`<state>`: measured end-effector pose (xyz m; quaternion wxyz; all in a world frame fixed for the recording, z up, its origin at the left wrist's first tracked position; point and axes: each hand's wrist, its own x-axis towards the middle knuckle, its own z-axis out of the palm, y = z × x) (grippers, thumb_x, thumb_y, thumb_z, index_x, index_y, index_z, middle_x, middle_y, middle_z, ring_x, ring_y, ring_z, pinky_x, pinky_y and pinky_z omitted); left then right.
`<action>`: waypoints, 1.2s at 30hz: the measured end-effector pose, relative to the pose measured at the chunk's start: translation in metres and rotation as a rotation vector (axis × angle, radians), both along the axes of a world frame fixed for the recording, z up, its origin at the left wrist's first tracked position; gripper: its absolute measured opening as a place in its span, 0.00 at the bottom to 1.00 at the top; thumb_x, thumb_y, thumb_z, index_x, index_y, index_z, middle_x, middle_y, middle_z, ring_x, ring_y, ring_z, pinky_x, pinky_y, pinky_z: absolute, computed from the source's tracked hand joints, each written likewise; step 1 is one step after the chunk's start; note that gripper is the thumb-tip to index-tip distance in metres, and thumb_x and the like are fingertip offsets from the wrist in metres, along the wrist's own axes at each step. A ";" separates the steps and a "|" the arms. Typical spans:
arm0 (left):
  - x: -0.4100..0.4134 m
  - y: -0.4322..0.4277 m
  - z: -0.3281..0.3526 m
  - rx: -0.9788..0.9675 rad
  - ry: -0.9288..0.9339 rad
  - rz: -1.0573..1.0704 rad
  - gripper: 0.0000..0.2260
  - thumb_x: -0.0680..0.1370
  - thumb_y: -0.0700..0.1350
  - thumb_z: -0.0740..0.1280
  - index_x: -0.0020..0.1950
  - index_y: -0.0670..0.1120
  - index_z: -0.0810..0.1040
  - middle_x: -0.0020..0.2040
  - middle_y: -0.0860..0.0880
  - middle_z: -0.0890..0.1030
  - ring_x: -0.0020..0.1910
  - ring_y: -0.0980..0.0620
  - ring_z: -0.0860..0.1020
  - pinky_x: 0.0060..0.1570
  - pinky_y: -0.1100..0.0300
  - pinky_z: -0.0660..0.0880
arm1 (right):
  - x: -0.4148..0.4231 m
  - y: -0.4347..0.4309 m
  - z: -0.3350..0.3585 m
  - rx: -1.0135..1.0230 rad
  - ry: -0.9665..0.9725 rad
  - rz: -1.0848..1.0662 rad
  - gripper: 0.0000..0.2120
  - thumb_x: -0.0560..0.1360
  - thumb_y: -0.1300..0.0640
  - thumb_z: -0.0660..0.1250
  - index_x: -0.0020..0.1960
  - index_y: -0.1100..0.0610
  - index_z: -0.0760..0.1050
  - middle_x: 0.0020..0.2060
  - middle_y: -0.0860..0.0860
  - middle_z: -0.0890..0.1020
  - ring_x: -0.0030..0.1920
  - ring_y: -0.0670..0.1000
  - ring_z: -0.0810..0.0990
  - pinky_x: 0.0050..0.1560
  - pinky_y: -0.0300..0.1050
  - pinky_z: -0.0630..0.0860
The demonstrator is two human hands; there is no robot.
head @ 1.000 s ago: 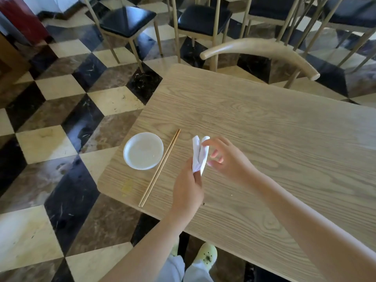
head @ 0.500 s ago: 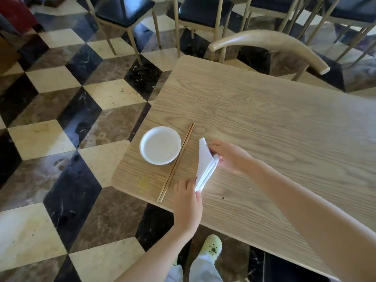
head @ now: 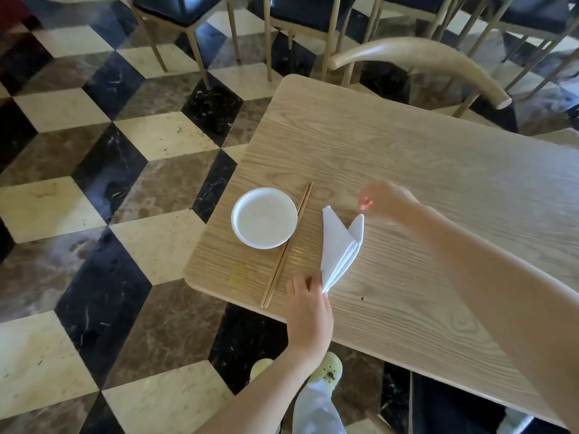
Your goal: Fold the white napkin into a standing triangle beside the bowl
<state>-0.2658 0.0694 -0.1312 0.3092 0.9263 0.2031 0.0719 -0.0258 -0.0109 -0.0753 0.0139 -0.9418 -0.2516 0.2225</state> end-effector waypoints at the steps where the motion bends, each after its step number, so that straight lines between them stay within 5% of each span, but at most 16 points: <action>1: -0.002 0.000 0.000 -0.006 -0.009 0.000 0.14 0.71 0.36 0.70 0.55 0.43 0.75 0.46 0.46 0.75 0.45 0.50 0.73 0.44 0.59 0.78 | 0.001 0.005 0.002 0.070 0.034 -0.069 0.10 0.74 0.60 0.58 0.48 0.53 0.78 0.51 0.50 0.81 0.51 0.54 0.77 0.49 0.46 0.75; 6: -0.010 0.000 0.000 -0.009 -0.094 0.015 0.19 0.68 0.37 0.72 0.55 0.44 0.68 0.44 0.46 0.74 0.41 0.50 0.75 0.40 0.60 0.78 | -0.015 0.054 -0.003 0.129 0.299 -0.169 0.13 0.74 0.49 0.63 0.43 0.59 0.75 0.31 0.52 0.79 0.30 0.51 0.75 0.31 0.40 0.69; 10: -0.012 0.004 -0.005 -0.021 -0.088 0.026 0.14 0.70 0.37 0.72 0.49 0.45 0.69 0.43 0.48 0.74 0.39 0.52 0.74 0.38 0.61 0.78 | -0.015 0.073 -0.011 0.131 0.322 -0.184 0.09 0.72 0.57 0.65 0.48 0.62 0.76 0.39 0.55 0.77 0.31 0.50 0.73 0.30 0.40 0.69; 15: -0.006 0.006 -0.009 0.062 -0.086 -0.026 0.13 0.70 0.35 0.71 0.44 0.45 0.68 0.39 0.48 0.74 0.36 0.51 0.73 0.35 0.60 0.76 | -0.011 0.083 -0.011 0.265 0.293 -0.277 0.04 0.72 0.60 0.65 0.46 0.58 0.75 0.38 0.55 0.75 0.37 0.53 0.73 0.31 0.38 0.67; 19: -0.007 0.007 -0.008 0.044 -0.089 -0.017 0.12 0.70 0.35 0.71 0.42 0.44 0.68 0.37 0.48 0.73 0.35 0.52 0.71 0.33 0.63 0.75 | -0.013 0.088 -0.013 0.286 0.285 -0.351 0.04 0.73 0.59 0.64 0.46 0.59 0.74 0.32 0.51 0.72 0.30 0.48 0.68 0.28 0.36 0.65; 23: -0.010 0.011 -0.004 0.035 -0.055 -0.040 0.11 0.69 0.37 0.73 0.41 0.43 0.70 0.36 0.48 0.73 0.34 0.54 0.69 0.33 0.68 0.68 | -0.011 0.067 -0.004 0.356 0.224 -0.476 0.12 0.73 0.64 0.60 0.55 0.66 0.74 0.43 0.57 0.79 0.42 0.57 0.80 0.39 0.47 0.77; 28: -0.013 0.016 0.001 0.093 0.044 -0.083 0.09 0.72 0.44 0.71 0.42 0.41 0.73 0.38 0.46 0.75 0.36 0.52 0.71 0.34 0.63 0.70 | -0.030 0.005 -0.003 0.424 0.057 -0.793 0.13 0.70 0.65 0.53 0.45 0.65 0.75 0.38 0.59 0.78 0.43 0.59 0.79 0.33 0.42 0.69; 34: -0.016 0.022 0.010 0.191 0.231 -0.218 0.11 0.79 0.47 0.59 0.55 0.41 0.71 0.50 0.45 0.76 0.46 0.49 0.75 0.43 0.58 0.75 | -0.096 -0.024 -0.020 0.479 0.219 -0.865 0.11 0.74 0.64 0.55 0.36 0.56 0.71 0.41 0.59 0.79 0.42 0.57 0.79 0.47 0.50 0.78; 36: -0.019 0.024 0.020 0.215 0.393 -0.296 0.13 0.80 0.48 0.58 0.59 0.41 0.70 0.53 0.45 0.76 0.50 0.48 0.76 0.45 0.58 0.73 | -0.121 -0.028 -0.021 0.500 0.285 -0.851 0.09 0.75 0.63 0.57 0.42 0.59 0.74 0.42 0.61 0.80 0.40 0.56 0.79 0.48 0.53 0.79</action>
